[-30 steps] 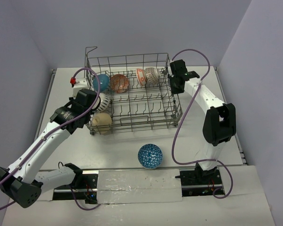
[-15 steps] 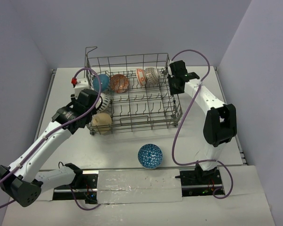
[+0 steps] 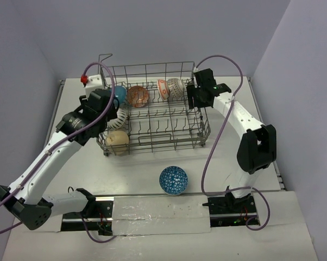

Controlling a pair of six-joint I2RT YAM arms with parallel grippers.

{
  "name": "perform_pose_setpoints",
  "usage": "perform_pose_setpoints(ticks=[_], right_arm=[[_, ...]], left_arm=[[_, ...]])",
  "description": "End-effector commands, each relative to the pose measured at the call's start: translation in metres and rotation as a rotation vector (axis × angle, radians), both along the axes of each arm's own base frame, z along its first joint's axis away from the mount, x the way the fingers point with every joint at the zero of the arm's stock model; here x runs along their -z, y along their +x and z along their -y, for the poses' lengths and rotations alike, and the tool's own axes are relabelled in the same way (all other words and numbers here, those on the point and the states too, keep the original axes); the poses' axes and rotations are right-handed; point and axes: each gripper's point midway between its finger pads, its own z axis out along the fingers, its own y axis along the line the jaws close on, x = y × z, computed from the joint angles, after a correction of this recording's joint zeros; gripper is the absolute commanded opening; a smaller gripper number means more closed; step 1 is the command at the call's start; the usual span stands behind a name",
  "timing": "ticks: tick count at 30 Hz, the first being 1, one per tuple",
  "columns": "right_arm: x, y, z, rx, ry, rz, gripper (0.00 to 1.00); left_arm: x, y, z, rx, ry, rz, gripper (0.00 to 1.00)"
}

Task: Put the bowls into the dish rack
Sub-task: Move the dish rack to the center of the board.

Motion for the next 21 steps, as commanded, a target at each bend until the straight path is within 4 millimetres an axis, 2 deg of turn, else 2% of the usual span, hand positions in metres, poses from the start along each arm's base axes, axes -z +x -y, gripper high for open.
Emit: perform_pose_setpoints(ticks=[1, 4, 6, 7, 9, 10, 11, 12, 13, 14, 15, 16, 17, 18, 19, 20, 21], right_arm=[[-0.08, 0.007, -0.024, -0.042, 0.122, 0.21, 0.73], [-0.094, 0.006, -0.014, -0.008, 0.128, 0.247, 0.78], [-0.107, 0.004, -0.005, 0.023, 0.133, 0.28, 0.79], [-0.114, 0.003, -0.002, 0.033, 0.137, 0.296, 0.79], [-0.13, -0.004, 0.005, 0.054, 0.146, 0.335, 0.79], [-0.132, -0.008, 0.007, 0.061, 0.147, 0.342, 0.79], [-0.145, -0.015, 0.009, 0.065, 0.165, 0.374, 0.79], [-0.149, -0.019, 0.01, 0.067, 0.177, 0.387, 0.79], [-0.143, -0.026, 0.011, 0.066, 0.182, 0.377, 0.79], [-0.157, -0.036, 0.011, 0.071, 0.22, 0.421, 0.79], [-0.159, -0.041, 0.01, 0.066, 0.241, 0.43, 0.79], [-0.147, -0.051, 0.007, 0.047, 0.264, 0.406, 0.79], [-0.161, -0.064, 0.006, 0.04, 0.311, 0.449, 0.79], [-0.162, -0.072, 0.005, 0.029, 0.334, 0.457, 0.79], [-0.147, -0.082, 0.003, 0.019, 0.349, 0.432, 0.79], [-0.164, -0.096, 0.003, 0.015, 0.399, 0.494, 0.79], [-0.165, -0.103, 0.002, 0.007, 0.422, 0.512, 0.79]], left_arm=[[-0.047, 0.011, 0.001, -0.029, -0.032, 0.118, 0.62], [-0.072, 0.016, 0.0, -0.046, -0.038, 0.16, 0.64], [-0.08, 0.021, 0.003, -0.043, -0.039, 0.171, 0.64], [-0.096, 0.024, 0.008, -0.027, -0.07, 0.204, 0.64], [-0.105, 0.032, 0.021, 0.012, -0.08, 0.218, 0.64], [-0.121, 0.036, 0.027, 0.028, -0.119, 0.256, 0.64], [-0.125, 0.04, 0.039, 0.069, -0.149, 0.259, 0.65], [-0.121, 0.05, 0.052, 0.091, -0.17, 0.248, 0.65], [-0.134, 0.056, 0.064, 0.12, -0.223, 0.281, 0.65], [-0.127, 0.066, 0.084, 0.173, -0.258, 0.254, 0.65], [-0.127, 0.073, 0.097, 0.178, -0.315, 0.254, 0.65], [-0.138, 0.079, 0.106, 0.179, -0.37, 0.276, 0.65], [-0.125, 0.093, 0.121, 0.157, -0.425, 0.245, 0.64], [-0.122, 0.1, 0.13, 0.148, -0.463, 0.236, 0.64], [-0.129, 0.106, 0.138, 0.145, -0.516, 0.251, 0.64], [-0.116, 0.118, 0.15, 0.132, -0.545, 0.23, 0.64], [-0.113, 0.123, 0.16, 0.121, -0.611, 0.223, 0.64]])
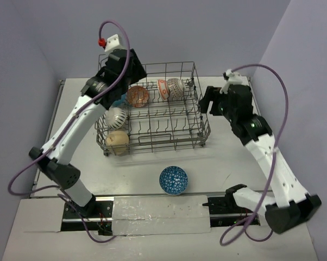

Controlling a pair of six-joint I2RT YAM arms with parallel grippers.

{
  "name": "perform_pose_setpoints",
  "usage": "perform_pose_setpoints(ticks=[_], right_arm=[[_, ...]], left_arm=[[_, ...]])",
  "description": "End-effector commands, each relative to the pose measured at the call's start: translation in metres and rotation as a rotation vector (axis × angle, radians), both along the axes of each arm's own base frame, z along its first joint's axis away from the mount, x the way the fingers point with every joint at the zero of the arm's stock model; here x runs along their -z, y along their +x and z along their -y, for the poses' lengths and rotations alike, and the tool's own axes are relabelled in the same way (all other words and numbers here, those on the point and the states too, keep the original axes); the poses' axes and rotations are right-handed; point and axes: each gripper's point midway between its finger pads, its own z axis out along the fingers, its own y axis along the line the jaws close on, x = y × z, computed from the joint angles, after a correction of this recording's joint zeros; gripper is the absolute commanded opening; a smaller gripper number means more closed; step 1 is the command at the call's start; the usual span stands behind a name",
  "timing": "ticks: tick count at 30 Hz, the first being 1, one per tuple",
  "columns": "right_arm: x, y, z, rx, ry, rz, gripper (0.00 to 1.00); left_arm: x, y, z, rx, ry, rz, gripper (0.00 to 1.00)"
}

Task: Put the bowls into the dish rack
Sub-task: Move the dish rack to the center of the board.

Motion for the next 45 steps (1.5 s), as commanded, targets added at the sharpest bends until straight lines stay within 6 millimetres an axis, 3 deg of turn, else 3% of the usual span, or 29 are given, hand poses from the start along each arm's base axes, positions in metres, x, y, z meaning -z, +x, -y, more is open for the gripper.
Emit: perform_pose_setpoints(ticks=[1, 3, 6, 8, 9, 11, 13, 14, 15, 16, 17, 18, 20, 21, 22, 23, 24, 25, 26, 27, 28, 30, 32, 33, 34, 36, 39, 40, 45], right_arm=[[-0.012, -0.023, -0.016, -0.074, 0.138, 0.104, 0.79], [-0.021, -0.035, -0.015, -0.089, 0.143, 0.16, 0.79], [-0.026, -0.029, -0.025, -0.142, 0.13, 0.168, 0.78], [-0.011, -0.021, -0.047, -0.252, 0.117, 0.087, 0.73], [-0.021, -0.015, -0.052, -0.274, 0.116, 0.091, 0.7], [-0.003, 0.0, -0.06, -0.299, 0.083, 0.03, 0.61], [-0.001, 0.017, -0.065, -0.323, 0.051, 0.019, 0.53], [-0.001, 0.024, -0.068, -0.33, 0.035, 0.02, 0.51], [-0.018, 0.03, -0.074, -0.359, 0.035, 0.056, 0.5], [-0.018, 0.036, -0.077, -0.375, 0.022, 0.055, 0.48], [-0.011, 0.049, -0.084, -0.401, 0.001, 0.04, 0.44], [-0.037, 0.057, -0.089, -0.425, 0.003, 0.093, 0.43], [-0.02, 0.077, -0.102, -0.465, -0.039, 0.03, 0.42], [-0.052, 0.084, -0.109, -0.48, -0.037, 0.088, 0.41], [-0.025, 0.097, -0.118, -0.511, -0.083, 0.018, 0.42], [-0.028, 0.103, -0.124, -0.523, -0.092, 0.019, 0.42], [-0.056, 0.111, -0.13, -0.53, -0.088, 0.08, 0.42], [-0.031, 0.123, -0.137, -0.544, -0.11, 0.015, 0.43], [-0.034, 0.128, -0.148, -0.561, -0.12, 0.026, 0.43], [-0.064, 0.134, -0.156, -0.564, -0.122, 0.104, 0.43], [-0.039, 0.146, -0.166, -0.586, -0.156, 0.062, 0.44], [-0.047, 0.15, -0.182, -0.601, -0.195, 0.112, 0.47], [-0.036, 0.157, -0.189, -0.6, -0.268, 0.133, 0.52], [-0.012, 0.154, -0.197, -0.617, -0.3, 0.098, 0.52], [-0.022, 0.156, -0.2, -0.609, -0.313, 0.155, 0.54], [-0.005, 0.155, -0.214, -0.638, -0.33, 0.154, 0.58], [-0.01, 0.163, -0.225, -0.62, -0.343, 0.191, 0.59], [0.003, 0.171, -0.231, -0.624, -0.36, 0.183, 0.61], [0.015, 0.192, -0.244, -0.595, -0.42, 0.24, 0.68]], left_arm=[[-0.007, 0.022, 0.046, 0.038, -0.258, 0.006, 0.63], [0.003, 0.032, 0.061, 0.036, -0.301, -0.005, 0.63], [0.005, 0.043, 0.068, 0.0, -0.312, 0.011, 0.64], [0.004, 0.046, 0.062, -0.028, -0.29, 0.018, 0.65], [0.004, 0.045, 0.057, -0.044, -0.27, 0.02, 0.65], [-0.01, 0.04, 0.033, -0.12, -0.239, 0.066, 0.66], [-0.015, 0.034, 0.012, -0.174, -0.219, 0.104, 0.67], [-0.041, 0.018, -0.01, -0.209, -0.238, 0.166, 0.67], [-0.058, 0.013, -0.022, -0.23, -0.27, 0.221, 0.67], [-0.043, 0.008, -0.03, -0.247, -0.25, 0.215, 0.68], [-0.067, -0.014, -0.05, -0.253, -0.279, 0.276, 0.68], [-0.057, -0.017, -0.059, -0.261, -0.276, 0.285, 0.68], [-0.071, -0.038, -0.085, -0.275, -0.295, 0.327, 0.68], [-0.057, -0.044, -0.091, -0.28, -0.269, 0.302, 0.68], [-0.054, -0.048, -0.098, -0.285, -0.261, 0.301, 0.68], [-0.061, -0.063, -0.109, -0.282, -0.259, 0.325, 0.68], [-0.046, -0.066, -0.116, -0.297, -0.234, 0.308, 0.68], [-0.046, -0.071, -0.12, -0.296, -0.231, 0.317, 0.68], [-0.052, -0.083, -0.128, -0.291, -0.219, 0.344, 0.68], [-0.041, -0.087, -0.134, -0.306, -0.198, 0.333, 0.68], [-0.039, -0.09, -0.138, -0.311, -0.191, 0.333, 0.68], [-0.033, -0.099, -0.147, -0.317, -0.144, 0.332, 0.69], [-0.032, -0.106, -0.154, -0.323, -0.124, 0.338, 0.69], [-0.026, -0.107, -0.153, -0.317, -0.112, 0.329, 0.69], [-0.025, -0.109, -0.154, -0.309, -0.115, 0.331, 0.69], [-0.017, -0.108, -0.149, -0.276, -0.09, 0.319, 0.69], [-0.007, -0.104, -0.146, -0.259, -0.046, 0.297, 0.69], [-0.002, -0.101, -0.145, -0.259, -0.02, 0.283, 0.69], [0.024, -0.092, -0.142, -0.262, 0.047, 0.216, 0.69]])
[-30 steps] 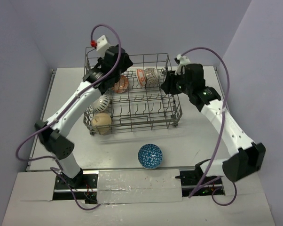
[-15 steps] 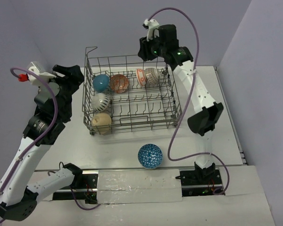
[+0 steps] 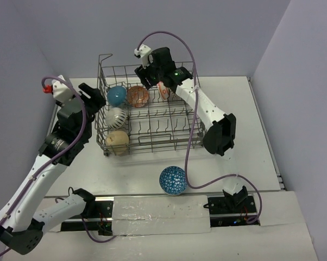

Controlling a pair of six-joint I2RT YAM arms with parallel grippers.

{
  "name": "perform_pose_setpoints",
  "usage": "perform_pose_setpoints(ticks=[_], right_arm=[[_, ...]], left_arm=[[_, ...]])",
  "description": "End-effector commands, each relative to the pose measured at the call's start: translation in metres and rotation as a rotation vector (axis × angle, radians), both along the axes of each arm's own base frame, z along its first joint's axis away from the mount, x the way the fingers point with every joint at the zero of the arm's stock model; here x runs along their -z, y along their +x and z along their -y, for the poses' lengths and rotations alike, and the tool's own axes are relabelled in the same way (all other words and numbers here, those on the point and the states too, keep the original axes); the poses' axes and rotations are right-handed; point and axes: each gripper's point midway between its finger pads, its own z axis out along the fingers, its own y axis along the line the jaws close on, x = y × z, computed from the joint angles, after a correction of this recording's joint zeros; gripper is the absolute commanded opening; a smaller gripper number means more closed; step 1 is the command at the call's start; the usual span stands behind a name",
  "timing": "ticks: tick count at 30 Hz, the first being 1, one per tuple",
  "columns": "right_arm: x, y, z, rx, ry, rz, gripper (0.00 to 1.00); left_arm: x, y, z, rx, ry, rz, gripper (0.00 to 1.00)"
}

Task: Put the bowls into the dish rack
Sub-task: Move the dish rack to the center of the board.

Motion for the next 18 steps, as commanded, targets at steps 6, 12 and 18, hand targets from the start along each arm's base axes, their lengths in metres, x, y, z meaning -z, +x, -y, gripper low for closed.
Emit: perform_pose_setpoints(ticks=[6, 12, 18], right_arm=[[-0.001, 0.046, -0.011, 0.051, -0.007, 0.175, 0.69], [0.016, 0.057, -0.017, 0.049, -0.003, 0.193, 0.7], [0.022, 0.058, -0.021, 0.023, -0.011, 0.193, 0.72]], left_arm=[[0.048, 0.021, -0.01, -0.118, 0.187, -0.195, 0.7], [0.074, 0.026, -0.024, -0.227, 0.28, -0.288, 0.74], [0.091, 0.032, -0.034, -0.298, 0.355, -0.361, 0.75]])
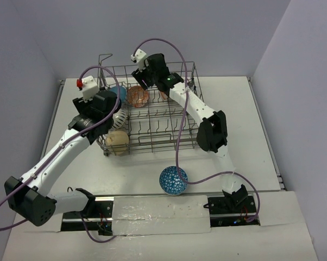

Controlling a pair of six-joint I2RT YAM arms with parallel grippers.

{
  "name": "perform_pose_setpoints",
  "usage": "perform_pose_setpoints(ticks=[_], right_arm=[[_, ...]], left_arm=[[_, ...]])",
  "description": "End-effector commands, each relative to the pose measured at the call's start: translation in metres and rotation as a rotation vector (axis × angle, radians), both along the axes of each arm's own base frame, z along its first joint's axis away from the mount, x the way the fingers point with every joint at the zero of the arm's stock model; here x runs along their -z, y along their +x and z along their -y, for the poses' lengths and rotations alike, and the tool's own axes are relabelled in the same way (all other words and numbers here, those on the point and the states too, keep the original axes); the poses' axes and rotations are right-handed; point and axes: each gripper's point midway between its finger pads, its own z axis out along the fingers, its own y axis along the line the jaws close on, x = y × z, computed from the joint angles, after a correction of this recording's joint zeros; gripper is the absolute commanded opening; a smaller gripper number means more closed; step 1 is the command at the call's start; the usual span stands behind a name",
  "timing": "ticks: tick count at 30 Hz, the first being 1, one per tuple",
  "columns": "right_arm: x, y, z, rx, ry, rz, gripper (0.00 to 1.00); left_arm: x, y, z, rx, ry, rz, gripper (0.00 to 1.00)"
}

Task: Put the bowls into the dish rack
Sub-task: Move the dish rack to the center of the board.

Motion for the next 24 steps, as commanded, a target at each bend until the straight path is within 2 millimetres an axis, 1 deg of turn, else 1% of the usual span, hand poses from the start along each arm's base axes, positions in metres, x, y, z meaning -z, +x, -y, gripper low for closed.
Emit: perform_pose_setpoints(ticks=[1, 2, 5, 7, 8, 10, 11, 12, 13, 14, 15, 16, 18, 21, 24], right_arm=[[-0.022, 0.01, -0.005, -0.013, 0.031, 0.084, 0.72], [-0.021, 0.01, -0.004, -0.013, 0.029, 0.081, 0.72], [-0.017, 0.011, 0.001, -0.009, 0.037, 0.063, 0.72], [-0.019, 0.013, 0.007, -0.002, 0.045, 0.062, 0.72], [-0.015, 0.012, 0.008, -0.002, 0.041, 0.056, 0.72], [-0.016, 0.012, 0.01, -0.002, 0.044, 0.054, 0.72], [-0.015, 0.013, 0.012, 0.001, 0.043, 0.051, 0.72], [-0.016, 0.013, 0.013, 0.003, 0.047, 0.05, 0.72], [-0.016, 0.014, 0.013, 0.003, 0.051, 0.049, 0.72], [-0.014, 0.015, 0.014, 0.003, 0.052, 0.045, 0.73], [-0.014, 0.014, 0.014, 0.003, 0.051, 0.043, 0.73], [-0.013, 0.014, 0.014, 0.003, 0.049, 0.041, 0.73], [-0.012, 0.012, 0.015, 0.003, 0.047, 0.037, 0.73], [-0.013, 0.011, 0.017, 0.008, 0.045, 0.037, 0.73], [-0.016, 0.01, 0.02, 0.015, 0.048, 0.036, 0.73]], left_arm=[[-0.01, 0.002, -0.014, -0.077, 0.049, 0.003, 0.76], [-0.008, 0.001, -0.018, -0.094, 0.068, -0.008, 0.76], [0.003, 0.002, -0.021, -0.121, 0.098, -0.053, 0.76], [0.014, 0.004, -0.018, -0.11, 0.079, -0.083, 0.76], [0.021, 0.004, -0.021, -0.109, 0.073, -0.107, 0.76], [0.031, 0.005, -0.016, -0.078, 0.035, -0.137, 0.71], [0.035, 0.005, -0.017, -0.072, 0.027, -0.149, 0.67], [0.037, 0.005, -0.012, -0.047, 0.01, -0.155, 0.57], [0.034, 0.004, -0.011, -0.029, -0.002, -0.146, 0.52], [0.035, 0.005, -0.008, -0.012, -0.011, -0.142, 0.46], [0.035, 0.005, -0.007, -0.001, -0.019, -0.139, 0.35], [0.032, 0.003, -0.003, 0.033, -0.037, -0.135, 0.29], [0.032, 0.003, 0.001, 0.06, -0.053, -0.127, 0.21], [0.033, 0.0, 0.005, 0.1, -0.063, -0.13, 0.19], [0.036, -0.001, 0.008, 0.131, -0.054, -0.147, 0.2]])
